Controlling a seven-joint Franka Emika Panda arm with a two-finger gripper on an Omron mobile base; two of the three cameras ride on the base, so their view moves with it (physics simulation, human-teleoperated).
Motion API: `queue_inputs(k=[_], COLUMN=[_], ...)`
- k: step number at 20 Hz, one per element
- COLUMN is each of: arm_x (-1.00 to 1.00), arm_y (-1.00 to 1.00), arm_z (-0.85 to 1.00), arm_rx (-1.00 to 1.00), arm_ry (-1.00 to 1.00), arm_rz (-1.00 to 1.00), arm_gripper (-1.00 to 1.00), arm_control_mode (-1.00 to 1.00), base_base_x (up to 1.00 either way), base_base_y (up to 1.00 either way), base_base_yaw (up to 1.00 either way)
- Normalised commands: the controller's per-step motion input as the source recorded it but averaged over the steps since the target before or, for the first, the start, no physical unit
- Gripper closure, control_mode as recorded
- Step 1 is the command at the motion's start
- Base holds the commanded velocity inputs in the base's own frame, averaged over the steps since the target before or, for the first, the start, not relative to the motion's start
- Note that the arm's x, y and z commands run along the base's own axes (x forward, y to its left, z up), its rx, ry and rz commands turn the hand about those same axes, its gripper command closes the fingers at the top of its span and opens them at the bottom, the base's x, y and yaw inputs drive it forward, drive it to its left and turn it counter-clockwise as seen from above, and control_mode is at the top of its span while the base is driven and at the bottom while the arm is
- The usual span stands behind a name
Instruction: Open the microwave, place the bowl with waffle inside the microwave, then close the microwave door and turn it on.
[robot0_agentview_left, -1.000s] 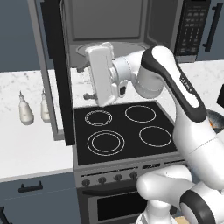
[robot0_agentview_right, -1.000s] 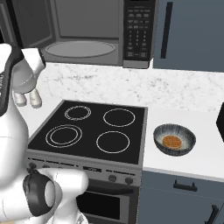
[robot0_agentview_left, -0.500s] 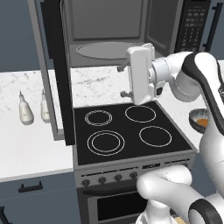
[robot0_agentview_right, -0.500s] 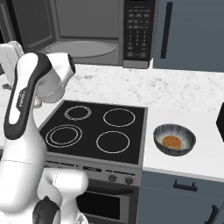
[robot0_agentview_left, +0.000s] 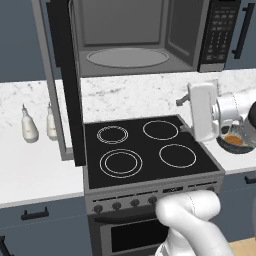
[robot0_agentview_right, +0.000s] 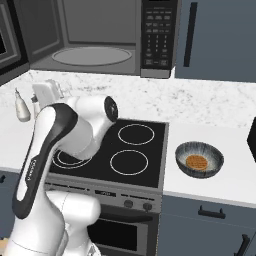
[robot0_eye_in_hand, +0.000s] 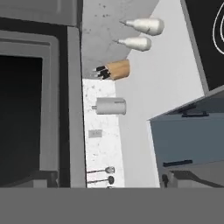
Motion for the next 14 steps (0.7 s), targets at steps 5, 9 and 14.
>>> queue_inputs(k=[5,9,14], arm_x=[0.0,0.0,0.03], arm_y=[-1.0,-1.0,-1.0], arm_z=[-0.6,-0.56,-0.39], arm_rx=[-0.1,-0.09,-0.04], arm_ry=[-0.01,0.0,0.03], arm_rz=[-0.31,-0.32,-0.37], arm_gripper=[-1.0,-1.0,-1.0], arm_control_mode=[-1.0,-1.0,-1.0], base_base_x=[0.0,0.0,0.0], base_base_y=[0.0,0.0,0.0], base_base_yaw=[0.0,0.0,0.0])
